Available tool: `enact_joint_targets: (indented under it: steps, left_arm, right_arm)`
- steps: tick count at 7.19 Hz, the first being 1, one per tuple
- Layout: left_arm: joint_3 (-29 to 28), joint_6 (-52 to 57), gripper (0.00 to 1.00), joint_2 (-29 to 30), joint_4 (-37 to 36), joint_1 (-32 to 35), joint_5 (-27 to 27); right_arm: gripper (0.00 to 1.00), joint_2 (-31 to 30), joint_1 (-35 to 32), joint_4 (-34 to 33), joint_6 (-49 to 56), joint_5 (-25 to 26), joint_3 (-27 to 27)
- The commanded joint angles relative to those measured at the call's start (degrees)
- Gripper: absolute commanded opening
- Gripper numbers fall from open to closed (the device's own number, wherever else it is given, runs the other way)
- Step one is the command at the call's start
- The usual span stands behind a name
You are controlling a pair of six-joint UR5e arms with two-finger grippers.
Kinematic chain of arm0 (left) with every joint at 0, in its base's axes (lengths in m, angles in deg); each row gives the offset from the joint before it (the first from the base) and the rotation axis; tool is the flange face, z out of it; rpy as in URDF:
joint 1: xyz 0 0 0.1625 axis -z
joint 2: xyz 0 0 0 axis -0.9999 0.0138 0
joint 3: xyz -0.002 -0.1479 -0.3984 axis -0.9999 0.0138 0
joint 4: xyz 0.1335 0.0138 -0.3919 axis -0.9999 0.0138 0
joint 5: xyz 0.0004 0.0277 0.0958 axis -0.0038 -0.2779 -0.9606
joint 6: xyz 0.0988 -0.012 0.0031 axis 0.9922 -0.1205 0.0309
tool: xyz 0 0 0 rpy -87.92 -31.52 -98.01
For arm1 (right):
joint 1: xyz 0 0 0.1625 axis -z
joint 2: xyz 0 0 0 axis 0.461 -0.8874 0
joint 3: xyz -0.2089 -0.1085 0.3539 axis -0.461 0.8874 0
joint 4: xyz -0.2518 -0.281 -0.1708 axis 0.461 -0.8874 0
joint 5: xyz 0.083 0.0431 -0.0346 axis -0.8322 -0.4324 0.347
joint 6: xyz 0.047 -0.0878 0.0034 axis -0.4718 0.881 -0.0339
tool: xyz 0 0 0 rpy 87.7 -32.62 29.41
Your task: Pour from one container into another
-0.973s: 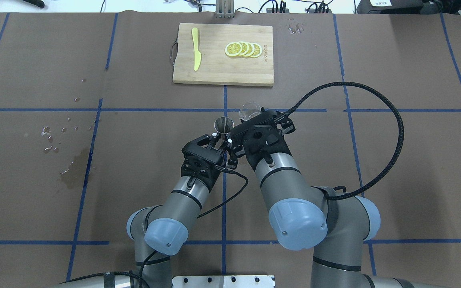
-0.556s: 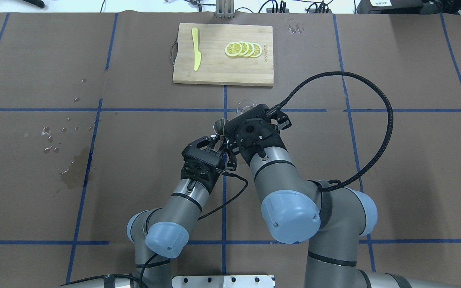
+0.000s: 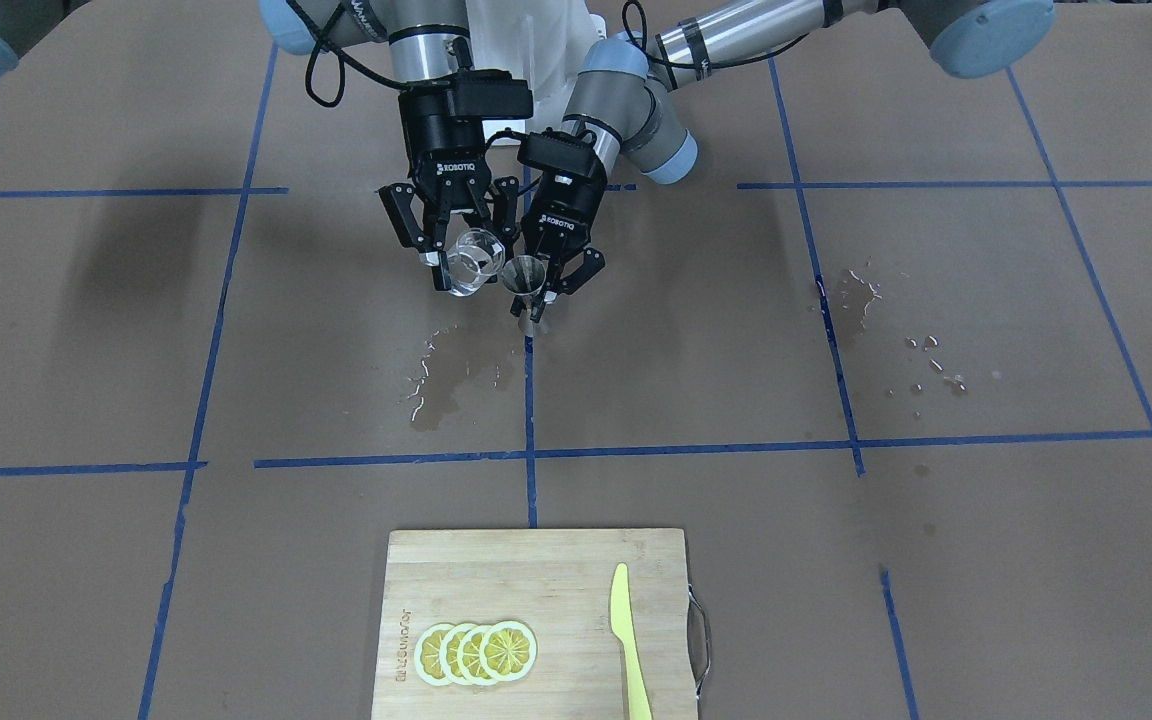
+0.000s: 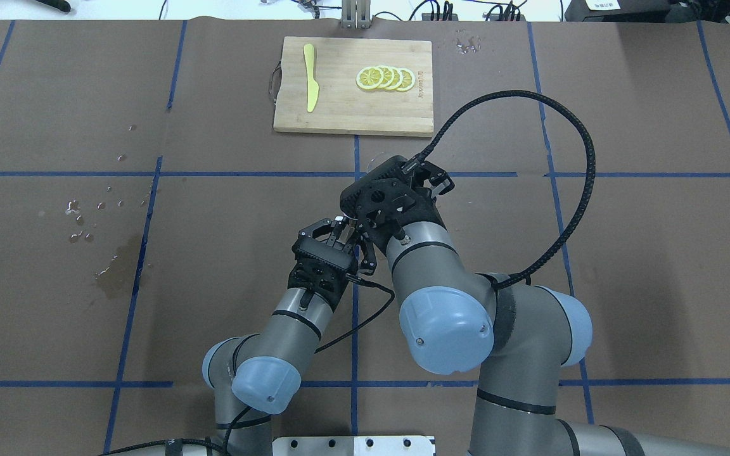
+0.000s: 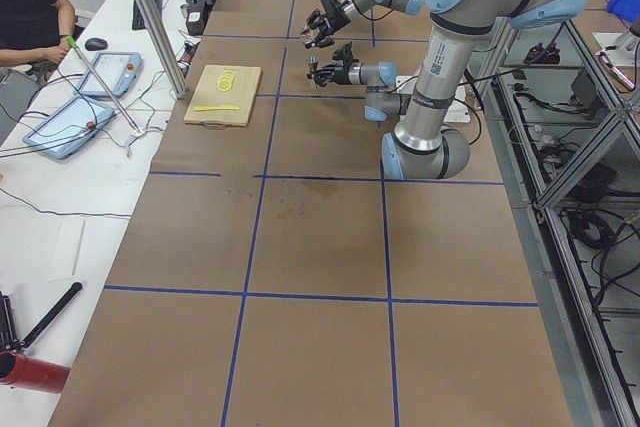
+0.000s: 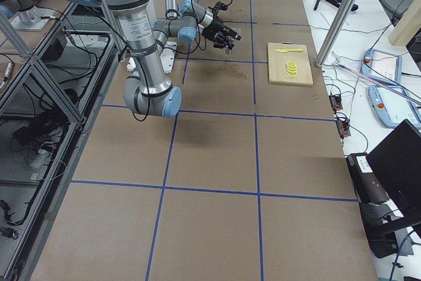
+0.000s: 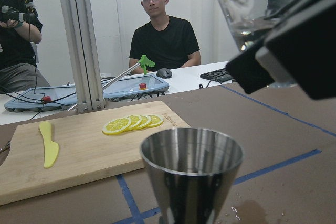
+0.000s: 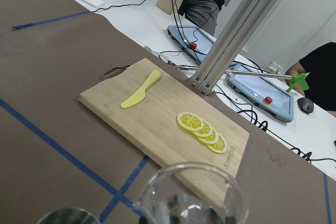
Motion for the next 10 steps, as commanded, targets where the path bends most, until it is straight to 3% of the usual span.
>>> enact_joint_targets:
  steps: [1,10]
  left_arm:
    - [0.0,0.1,0.0,0.0,0.0,0.0,-0.1]
    - [0.0,0.2,0.0,0.2,-0.1,-0.1,-0.1]
  right_arm:
    - [0.0,0.9,0.0,-3.1,1.7,0.0,0.0]
    - [0.0,2.0,0.3,-5.6,19.3,0.2,-0.1]
